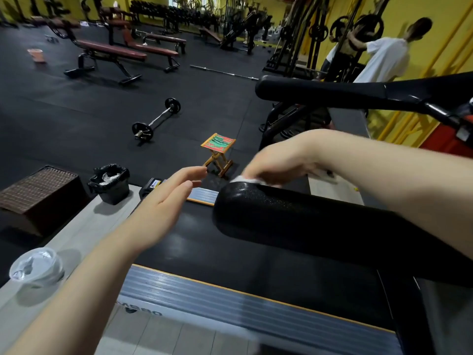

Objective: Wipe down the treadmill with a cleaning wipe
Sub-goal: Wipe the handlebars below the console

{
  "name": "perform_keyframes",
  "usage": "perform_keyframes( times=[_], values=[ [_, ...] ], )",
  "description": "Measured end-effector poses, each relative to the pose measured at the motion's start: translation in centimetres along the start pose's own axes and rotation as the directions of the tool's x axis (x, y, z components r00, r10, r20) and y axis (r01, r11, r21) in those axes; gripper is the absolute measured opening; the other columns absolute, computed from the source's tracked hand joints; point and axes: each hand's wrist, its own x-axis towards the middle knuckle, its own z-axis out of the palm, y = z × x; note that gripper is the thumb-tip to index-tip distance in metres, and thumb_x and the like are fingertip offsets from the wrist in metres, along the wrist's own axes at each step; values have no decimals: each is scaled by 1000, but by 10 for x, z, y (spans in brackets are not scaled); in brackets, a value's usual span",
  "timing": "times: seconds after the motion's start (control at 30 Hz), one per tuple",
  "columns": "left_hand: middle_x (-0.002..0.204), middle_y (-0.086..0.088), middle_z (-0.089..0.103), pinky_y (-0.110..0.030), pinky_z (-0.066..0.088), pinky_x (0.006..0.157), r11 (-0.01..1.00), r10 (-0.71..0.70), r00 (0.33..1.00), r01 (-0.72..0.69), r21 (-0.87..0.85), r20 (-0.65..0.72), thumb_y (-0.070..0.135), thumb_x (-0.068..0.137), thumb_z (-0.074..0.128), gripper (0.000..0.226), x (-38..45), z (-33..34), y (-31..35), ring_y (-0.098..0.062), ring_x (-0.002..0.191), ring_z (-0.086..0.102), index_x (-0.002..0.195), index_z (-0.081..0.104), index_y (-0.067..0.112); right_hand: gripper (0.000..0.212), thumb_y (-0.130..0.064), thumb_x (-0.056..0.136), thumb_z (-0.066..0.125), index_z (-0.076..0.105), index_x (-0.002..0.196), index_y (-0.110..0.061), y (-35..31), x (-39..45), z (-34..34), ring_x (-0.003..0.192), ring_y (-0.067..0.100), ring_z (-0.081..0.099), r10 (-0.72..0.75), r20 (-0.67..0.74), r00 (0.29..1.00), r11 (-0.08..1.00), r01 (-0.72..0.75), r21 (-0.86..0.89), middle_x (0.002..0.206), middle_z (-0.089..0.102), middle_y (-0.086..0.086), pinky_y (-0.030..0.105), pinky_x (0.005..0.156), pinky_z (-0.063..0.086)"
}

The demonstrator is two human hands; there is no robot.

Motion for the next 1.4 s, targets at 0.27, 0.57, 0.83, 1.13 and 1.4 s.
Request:
perform_keyframes(
  times=[0.27,0.57,0.83,1.13,1.4],
  values=[
    [132,22,58,-29,36,111,998,58,998,-57,11,-21,35,96,35,39,11,15,18,1,129,48,129,55,36,20,-29,97,52,65,91,-16,1,21,16,64,20,67,126,-43,991,981,-118,154,77,69,6,29,66,55],
    [123,31,59,-23,38,103,899,105,988,-143,414,114,47,94,31,43,37,70,66,11,122,47,124,61,43,31,-30,101,48,64,115,-7,113,-73,-15,109,17,66,182,-95,979,962,-157,224,113,71,0,31,105,44],
    [123,30,59,-19,40,94,762,29,954,-214,611,298,54,90,23,53,45,132,107,9,115,51,129,57,43,29,-36,102,44,70,99,-23,173,-142,-25,90,12,72,356,-21,934,929,-352,111,103,74,0,24,79,56],
    [122,28,60,-26,42,92,700,16,946,-243,672,325,53,96,23,48,52,193,130,1,114,54,129,57,42,73,-79,88,28,36,147,-37,183,-170,-18,118,12,53,253,-109,961,965,-258,-38,137,50,-7,30,108,34],
    [134,22,56,-20,36,91,679,80,921,-330,656,381,52,87,22,60,54,278,158,-2,122,51,135,54,35,70,-64,99,17,42,146,-18,277,-257,-28,141,24,33,366,-479,798,812,-525,-254,153,37,3,38,112,23]
  ],
)
